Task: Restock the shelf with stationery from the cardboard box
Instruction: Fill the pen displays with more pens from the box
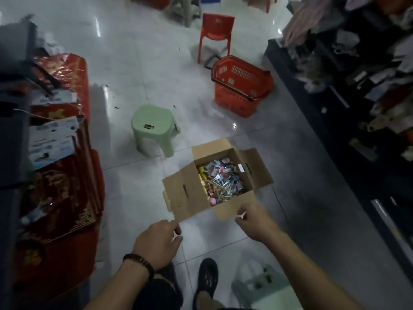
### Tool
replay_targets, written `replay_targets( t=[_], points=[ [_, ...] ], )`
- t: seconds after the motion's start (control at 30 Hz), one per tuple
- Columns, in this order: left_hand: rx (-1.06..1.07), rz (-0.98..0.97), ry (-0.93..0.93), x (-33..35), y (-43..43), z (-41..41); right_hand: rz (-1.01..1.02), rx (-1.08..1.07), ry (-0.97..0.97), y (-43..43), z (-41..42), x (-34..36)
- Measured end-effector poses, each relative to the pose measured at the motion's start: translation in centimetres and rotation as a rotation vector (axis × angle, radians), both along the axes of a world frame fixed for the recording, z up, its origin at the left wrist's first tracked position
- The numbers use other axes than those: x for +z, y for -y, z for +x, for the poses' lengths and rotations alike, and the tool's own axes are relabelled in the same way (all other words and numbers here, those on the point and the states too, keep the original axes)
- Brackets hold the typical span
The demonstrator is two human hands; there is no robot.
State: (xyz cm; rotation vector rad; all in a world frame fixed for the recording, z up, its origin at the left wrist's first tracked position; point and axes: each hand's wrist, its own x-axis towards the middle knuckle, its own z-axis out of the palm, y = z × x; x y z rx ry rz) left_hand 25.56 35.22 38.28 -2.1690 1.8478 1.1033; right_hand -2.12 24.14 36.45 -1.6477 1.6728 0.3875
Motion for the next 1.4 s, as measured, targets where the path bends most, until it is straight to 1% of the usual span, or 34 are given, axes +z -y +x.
replay_targets(
  t=[0.1, 0.23, 0.33, 0.47, 0.53, 0.67, 0.73, 0.8, 0.87, 0.97, 1.0, 1.13, 1.23, 1.33, 1.4],
  points=[
    [0.014, 0.043, -0.081, -6.2, 6.6, -1.6, 0.048, -0.106, -0.009, 5.6, -0.7, -5.6],
    [0.024, 0.123, -0.131, -17.3, 14.8, -2.9, 0.126, -0.263, -0.02, 11.9, -1.8, -15.7],
    [0.041, 0.177, -0.144, -27.1, 20.1, -4.8, 0.168, -0.358, -0.008, 16.5, -2.2, -25.4],
    [0.078, 0.161, -0.156, -40.2, 25.9, -8.2, 0.204, -0.465, 0.013, 22.5, -2.7, -40.7],
    [0.119, 0.154, -0.123, -46.6, 28.2, -9.8, 0.215, -0.556, 0.024, 25.4, -3.0, -48.5],
    [0.301, 0.216, 0.019, -57.8, 30.3, -12.7, 0.219, -0.824, -0.004, 29.2, -3.5, -61.8],
    [0.38, 0.177, 0.056, -61.2, 29.9, -14.3, 0.234, -0.93, -0.049, 29.5, -3.3, -66.8],
    [0.428, 0.09, 0.057, -62.9, 29.3, -15.7, 0.287, -1.025, -0.092, 29.0, -2.5, -70.6],
    [0.469, 0.062, 0.032, -63.7, 28.9, -16.6, 0.304, -1.088, -0.15, 28.2, -1.6, -73.0],
    [0.493, 0.051, 0.034, -64.5, 28.6, -16.7, 0.228, -1.2, -0.109, 27.2, -0.8, -74.5],
    [0.481, 0.05, 0.051, -64.7, 28.5, -16.6, 0.219, -1.192, -0.085, 26.9, -0.7, -74.6],
    [0.439, 0.069, 0.092, -64.7, 28.5, -16.6, 0.157, -1.052, -0.025, 26.3, -1.2, -74.1],
    [0.448, 0.071, 0.086, -64.6, 28.8, -16.4, 0.074, -1.095, 0.01, 26.3, -1.7, -73.1],
    [0.494, 0.061, 0.034, -64.0, 29.2, -16.3, 0.065, -1.144, 0.087, 26.4, -2.3, -71.4],
    [0.544, 0.05, 0.005, -63.2, 29.5, -16.2, 0.05, -1.117, 0.13, 26.4, -2.6, -69.6]
  ],
)
